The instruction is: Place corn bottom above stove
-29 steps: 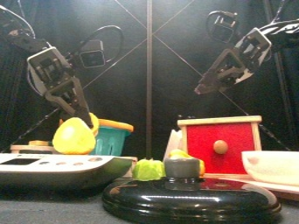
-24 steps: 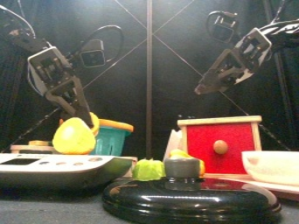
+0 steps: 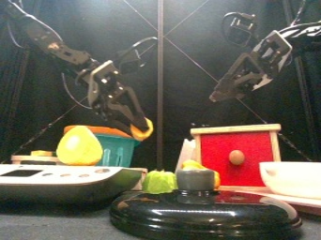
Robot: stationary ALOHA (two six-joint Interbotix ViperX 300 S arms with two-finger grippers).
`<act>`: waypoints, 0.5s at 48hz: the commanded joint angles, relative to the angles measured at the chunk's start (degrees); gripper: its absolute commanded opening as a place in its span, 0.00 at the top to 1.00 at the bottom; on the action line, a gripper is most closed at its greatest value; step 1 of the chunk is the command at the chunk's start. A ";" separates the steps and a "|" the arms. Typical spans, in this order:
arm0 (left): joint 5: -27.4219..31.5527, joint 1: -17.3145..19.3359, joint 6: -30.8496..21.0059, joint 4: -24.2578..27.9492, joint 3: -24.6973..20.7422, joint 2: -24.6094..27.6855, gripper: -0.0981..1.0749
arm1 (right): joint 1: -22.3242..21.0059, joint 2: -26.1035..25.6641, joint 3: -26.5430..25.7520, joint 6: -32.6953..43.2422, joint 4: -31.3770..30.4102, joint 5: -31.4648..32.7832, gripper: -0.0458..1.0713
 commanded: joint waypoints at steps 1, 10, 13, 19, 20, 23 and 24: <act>-1.14 2.02 0.09 0.18 -4.39 3.25 0.29 | 0.09 -0.44 -0.53 0.09 0.09 -0.44 0.24; -0.35 4.57 0.18 1.41 -9.49 9.14 0.28 | 0.09 -0.44 -0.44 0.09 0.18 -0.44 0.24; -0.09 5.01 0.09 2.37 -10.46 10.63 0.28 | 0.09 -0.44 -0.44 0.26 0.18 -0.44 0.24; 1.41 5.54 0.00 3.16 -11.51 11.87 0.28 | 0.00 -0.44 -0.44 0.26 0.18 -0.44 0.24; 1.93 5.71 0.00 3.16 -11.69 12.04 0.28 | 0.09 -0.44 -0.44 0.26 0.18 -0.35 0.24; 2.99 5.89 -0.09 3.16 -11.87 12.04 0.28 | 0.00 -0.44 -0.35 0.26 0.18 -0.44 0.24; 3.25 5.89 -0.09 3.16 -11.87 11.95 0.28 | 0.09 -0.44 -0.35 0.26 0.18 -0.35 0.24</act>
